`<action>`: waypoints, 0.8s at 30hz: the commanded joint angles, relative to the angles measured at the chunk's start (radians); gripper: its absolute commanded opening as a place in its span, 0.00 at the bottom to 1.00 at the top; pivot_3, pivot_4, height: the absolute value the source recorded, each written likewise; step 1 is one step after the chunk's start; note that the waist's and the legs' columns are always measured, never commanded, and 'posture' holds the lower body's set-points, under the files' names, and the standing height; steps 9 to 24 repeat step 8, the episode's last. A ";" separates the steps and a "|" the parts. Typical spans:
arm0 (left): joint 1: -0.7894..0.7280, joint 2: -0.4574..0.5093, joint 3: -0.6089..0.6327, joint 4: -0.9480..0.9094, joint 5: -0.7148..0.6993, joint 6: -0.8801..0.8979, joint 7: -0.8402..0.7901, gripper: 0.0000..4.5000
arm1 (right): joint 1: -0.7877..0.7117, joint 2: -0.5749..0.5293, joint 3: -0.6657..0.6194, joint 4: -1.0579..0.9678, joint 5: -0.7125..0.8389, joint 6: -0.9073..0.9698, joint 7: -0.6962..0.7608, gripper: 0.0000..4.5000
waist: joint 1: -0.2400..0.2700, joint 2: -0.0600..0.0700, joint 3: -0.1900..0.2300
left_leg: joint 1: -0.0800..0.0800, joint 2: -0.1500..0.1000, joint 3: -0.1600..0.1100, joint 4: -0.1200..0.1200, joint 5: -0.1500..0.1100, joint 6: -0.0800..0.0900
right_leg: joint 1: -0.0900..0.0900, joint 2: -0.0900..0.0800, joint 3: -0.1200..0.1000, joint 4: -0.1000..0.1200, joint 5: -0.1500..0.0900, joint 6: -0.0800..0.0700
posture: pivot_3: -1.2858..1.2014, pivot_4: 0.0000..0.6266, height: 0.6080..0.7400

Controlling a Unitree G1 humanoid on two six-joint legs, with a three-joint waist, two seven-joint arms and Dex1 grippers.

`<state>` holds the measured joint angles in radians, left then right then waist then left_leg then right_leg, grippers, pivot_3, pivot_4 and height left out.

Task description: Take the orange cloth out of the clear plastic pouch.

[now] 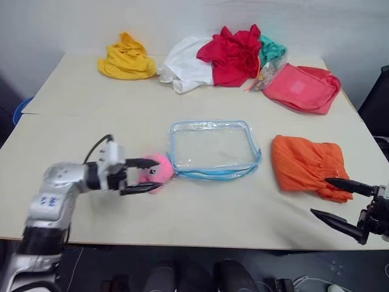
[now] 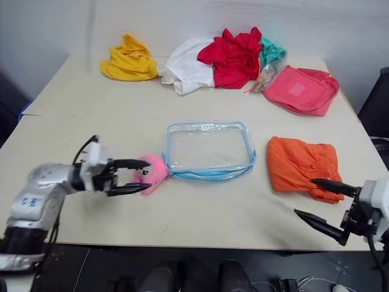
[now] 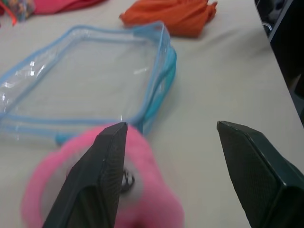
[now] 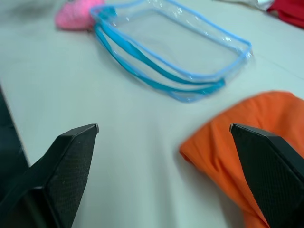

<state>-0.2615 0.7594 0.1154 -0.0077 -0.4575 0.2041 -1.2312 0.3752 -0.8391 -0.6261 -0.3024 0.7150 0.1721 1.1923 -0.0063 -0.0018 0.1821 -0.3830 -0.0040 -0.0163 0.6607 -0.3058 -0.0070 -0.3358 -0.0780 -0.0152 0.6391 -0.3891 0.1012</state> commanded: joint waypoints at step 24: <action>0.356 -0.004 0.205 -0.144 0.068 -0.183 0.165 0.69 | -0.150 0.188 0.315 0.118 -0.250 -0.357 0.041 0.99 | 0.011 -0.001 0.000 | -0.004 -0.001 0.000 -0.001 -0.001 0.001 | -0.004 -0.002 0.001 -0.002 0.000 0.000 | 0.52 0.24 1.00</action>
